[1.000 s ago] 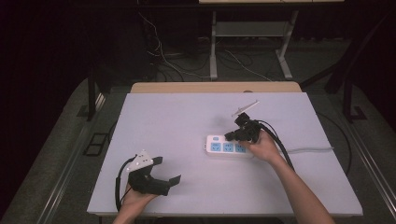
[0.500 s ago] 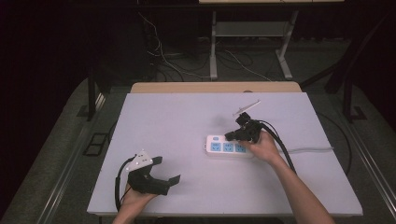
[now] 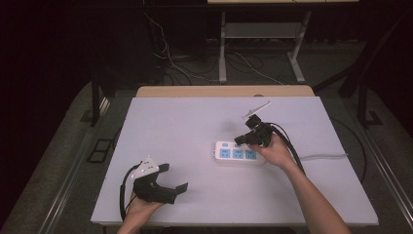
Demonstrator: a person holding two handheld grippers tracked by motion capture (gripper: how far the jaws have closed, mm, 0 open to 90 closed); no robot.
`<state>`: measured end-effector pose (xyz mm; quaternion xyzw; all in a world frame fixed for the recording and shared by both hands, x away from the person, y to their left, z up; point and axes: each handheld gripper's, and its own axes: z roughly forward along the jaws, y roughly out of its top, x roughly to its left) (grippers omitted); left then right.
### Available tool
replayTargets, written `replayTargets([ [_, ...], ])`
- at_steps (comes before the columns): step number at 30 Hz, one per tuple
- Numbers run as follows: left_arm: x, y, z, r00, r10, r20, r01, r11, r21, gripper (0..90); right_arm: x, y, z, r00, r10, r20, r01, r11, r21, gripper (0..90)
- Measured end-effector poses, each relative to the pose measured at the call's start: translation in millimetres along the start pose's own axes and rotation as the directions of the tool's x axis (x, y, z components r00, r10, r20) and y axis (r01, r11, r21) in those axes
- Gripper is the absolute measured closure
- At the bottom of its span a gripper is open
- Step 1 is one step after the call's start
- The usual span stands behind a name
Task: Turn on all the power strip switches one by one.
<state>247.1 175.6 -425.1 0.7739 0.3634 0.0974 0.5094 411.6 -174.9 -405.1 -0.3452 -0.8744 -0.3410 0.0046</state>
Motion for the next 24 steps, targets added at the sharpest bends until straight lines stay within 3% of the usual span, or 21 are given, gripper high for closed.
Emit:
replayTargets([
  [15,-0.3,0.0,0.8,1.0000,-0.002,0.003,0.002,1.0000,0.003,0.0,9.7,16.4,-11.2,0.9996,-0.028,-0.009,0.028,0.999,-0.016,90.0],
  [24,0.0,-0.1,0.4,1.0000,-0.001,0.003,0.001,1.0000,0.000,0.0,18.8,26.1,-4.0,0.9985,-0.050,-0.024,0.050,0.999,-0.012,90.0],
])
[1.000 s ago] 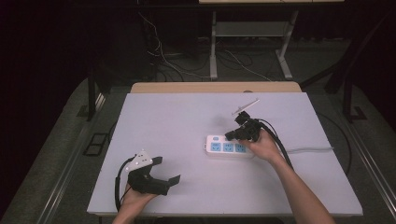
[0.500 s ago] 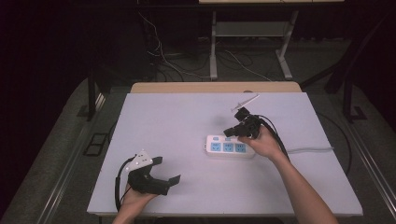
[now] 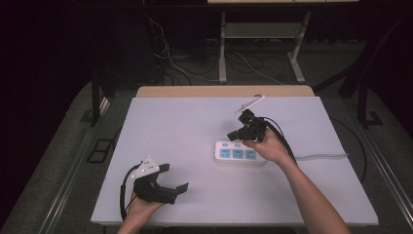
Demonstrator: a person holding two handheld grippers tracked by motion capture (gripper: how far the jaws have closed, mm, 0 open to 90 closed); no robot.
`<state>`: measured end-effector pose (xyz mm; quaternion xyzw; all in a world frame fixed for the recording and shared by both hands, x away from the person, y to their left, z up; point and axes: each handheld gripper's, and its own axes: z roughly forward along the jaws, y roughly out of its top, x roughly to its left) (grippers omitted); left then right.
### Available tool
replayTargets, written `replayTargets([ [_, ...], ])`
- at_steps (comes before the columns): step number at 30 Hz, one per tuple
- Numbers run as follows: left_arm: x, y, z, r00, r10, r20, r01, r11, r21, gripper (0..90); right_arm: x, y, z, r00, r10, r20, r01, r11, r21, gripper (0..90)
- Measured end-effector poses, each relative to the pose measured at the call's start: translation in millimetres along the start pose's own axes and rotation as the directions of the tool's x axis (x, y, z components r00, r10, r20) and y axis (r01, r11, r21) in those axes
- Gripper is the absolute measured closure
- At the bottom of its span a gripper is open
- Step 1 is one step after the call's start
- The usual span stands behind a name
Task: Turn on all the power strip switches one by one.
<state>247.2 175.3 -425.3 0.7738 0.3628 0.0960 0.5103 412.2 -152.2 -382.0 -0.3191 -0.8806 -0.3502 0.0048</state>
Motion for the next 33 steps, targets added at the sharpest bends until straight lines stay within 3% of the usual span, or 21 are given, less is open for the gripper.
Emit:
replayTargets([
  [12,0.3,0.1,-0.9,1.0000,-0.001,-0.001,0.001,1.0000,-0.001,0.0,4.5,5.1,17.3,0.9999,-0.013,-0.012,0.013,1.000,0.020,90.0],
  [24,0.5,0.2,-1.5,1.0000,0.001,-0.002,-0.001,1.0000,-0.002,0.0,1.1,2.5,33.2,0.9999,0.005,-0.011,-0.005,0.999,0.051,90.0],
  [33,0.8,0.2,-1.6,1.0000,0.001,-0.001,-0.001,1.0000,-0.003,0.0,-0.5,1.2,36.5,1.0000,0.002,-0.004,-0.002,0.998,0.061,90.0],
])
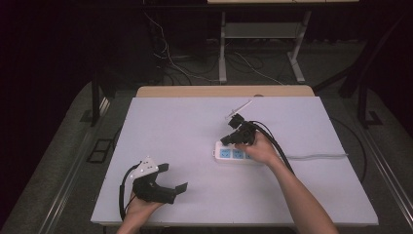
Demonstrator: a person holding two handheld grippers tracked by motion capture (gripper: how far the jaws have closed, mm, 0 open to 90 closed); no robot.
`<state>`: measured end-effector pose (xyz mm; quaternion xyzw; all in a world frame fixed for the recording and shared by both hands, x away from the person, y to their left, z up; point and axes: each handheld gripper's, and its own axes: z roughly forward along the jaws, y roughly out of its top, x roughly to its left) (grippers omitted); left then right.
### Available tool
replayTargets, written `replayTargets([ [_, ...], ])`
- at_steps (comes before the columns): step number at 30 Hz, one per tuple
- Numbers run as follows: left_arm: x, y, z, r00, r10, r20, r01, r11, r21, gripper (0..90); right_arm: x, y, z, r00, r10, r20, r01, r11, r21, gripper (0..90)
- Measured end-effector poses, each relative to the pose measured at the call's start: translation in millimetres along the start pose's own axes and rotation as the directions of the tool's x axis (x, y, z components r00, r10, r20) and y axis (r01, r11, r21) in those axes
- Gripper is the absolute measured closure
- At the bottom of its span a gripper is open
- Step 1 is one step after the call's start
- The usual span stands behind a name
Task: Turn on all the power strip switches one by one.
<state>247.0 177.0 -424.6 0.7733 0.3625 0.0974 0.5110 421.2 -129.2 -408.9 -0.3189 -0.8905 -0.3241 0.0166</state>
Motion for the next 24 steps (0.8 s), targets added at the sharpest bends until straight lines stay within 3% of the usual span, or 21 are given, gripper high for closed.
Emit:
replayTargets([
  [12,-0.3,0.1,0.6,1.0000,0.001,0.002,-0.001,1.0000,0.002,0.0,-4.5,-3.9,-0.9,0.9996,0.018,-0.021,-0.019,1.000,-0.011,90.0],
  [24,-1.6,0.1,1.7,1.0000,0.004,0.001,-0.004,1.0000,0.007,0.0,-3.2,-4.7,1.1,0.9999,-0.005,-0.009,0.005,1.000,-0.002,90.0],
])
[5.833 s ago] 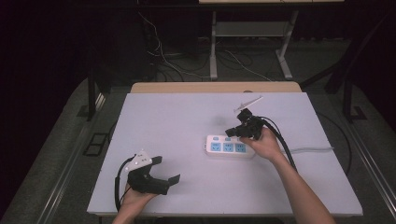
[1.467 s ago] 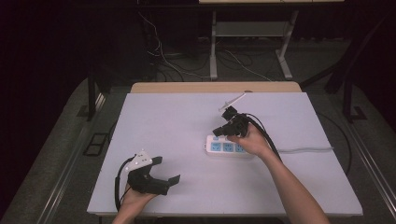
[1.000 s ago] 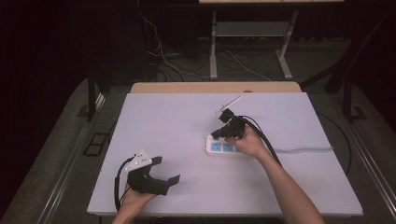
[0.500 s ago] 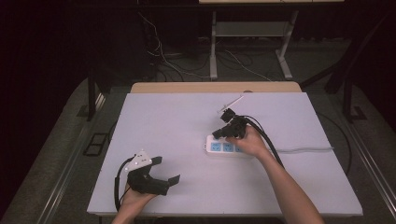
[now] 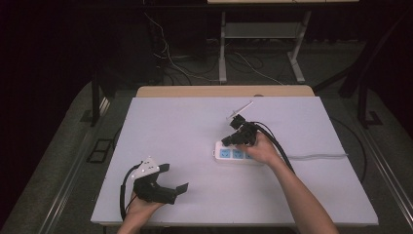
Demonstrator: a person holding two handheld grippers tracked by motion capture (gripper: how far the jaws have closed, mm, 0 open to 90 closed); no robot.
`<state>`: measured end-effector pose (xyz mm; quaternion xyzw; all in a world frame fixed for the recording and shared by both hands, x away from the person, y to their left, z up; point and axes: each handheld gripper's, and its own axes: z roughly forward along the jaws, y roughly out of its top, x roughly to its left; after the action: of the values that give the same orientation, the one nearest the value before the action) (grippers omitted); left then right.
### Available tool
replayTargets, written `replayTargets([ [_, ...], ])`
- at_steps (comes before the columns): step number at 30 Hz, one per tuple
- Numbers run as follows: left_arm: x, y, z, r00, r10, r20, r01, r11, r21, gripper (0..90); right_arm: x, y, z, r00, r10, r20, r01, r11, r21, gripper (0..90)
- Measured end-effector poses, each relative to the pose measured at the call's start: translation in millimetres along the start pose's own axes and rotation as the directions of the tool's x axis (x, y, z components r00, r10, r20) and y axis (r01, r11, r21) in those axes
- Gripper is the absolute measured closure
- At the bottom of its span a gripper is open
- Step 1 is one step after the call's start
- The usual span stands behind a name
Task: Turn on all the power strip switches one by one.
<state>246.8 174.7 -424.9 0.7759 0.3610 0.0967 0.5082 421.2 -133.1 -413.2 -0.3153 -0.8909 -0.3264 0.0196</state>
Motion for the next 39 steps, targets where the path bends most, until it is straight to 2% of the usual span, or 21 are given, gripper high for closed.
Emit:
replayTargets([
  [8,-2.4,0.2,1.7,0.9999,0.009,0.005,-0.009,0.9999,0.005,0.0,5.9,-0.4,0.8,0.9990,-0.019,0.040,0.019,1.000,0.004,90.0],
  [14,-0.4,0.2,1.5,1.0000,0.001,0.007,-0.001,1.0000,0.003,0.0,3.4,-0.9,-2.4,0.9996,-0.008,0.028,0.009,1.000,-0.009,90.0],
  [18,0.1,0.1,1.1,0.9999,-0.003,0.010,0.003,1.0000,-0.002,0.0,1.0,-5.9,-14.2,0.9998,0.014,0.013,-0.013,0.998,-0.068,90.0],
  [21,-1.5,0.3,1.5,0.9999,0.002,0.013,-0.002,1.0000,0.002,0.0,0.2,-12.1,-29.7,0.9990,0.040,0.021,-0.037,0.992,-0.117,85.8],
  [30,-2.7,0.4,3.5,0.9999,0.003,0.013,-0.003,1.0000,0.005,0.0,1.6,-37.4,-62.1,0.9941,0.073,0.080,-0.059,0.984,-0.167,56.7],
  [34,-2.4,0.4,3.6,0.9999,-0.001,0.011,0.001,1.0000,0.005,0.0,1.9,-50.1,-75.1,0.9909,0.090,0.100,-0.069,0.978,-0.196,40.1],
  [39,-2.6,0.4,3.8,0.9999,0.000,0.012,0.000,1.0000,0.006,0.0,4.5,-68.3,-89.1,0.9828,0.142,0.119,-0.109,0.963,-0.245,14.9],
])
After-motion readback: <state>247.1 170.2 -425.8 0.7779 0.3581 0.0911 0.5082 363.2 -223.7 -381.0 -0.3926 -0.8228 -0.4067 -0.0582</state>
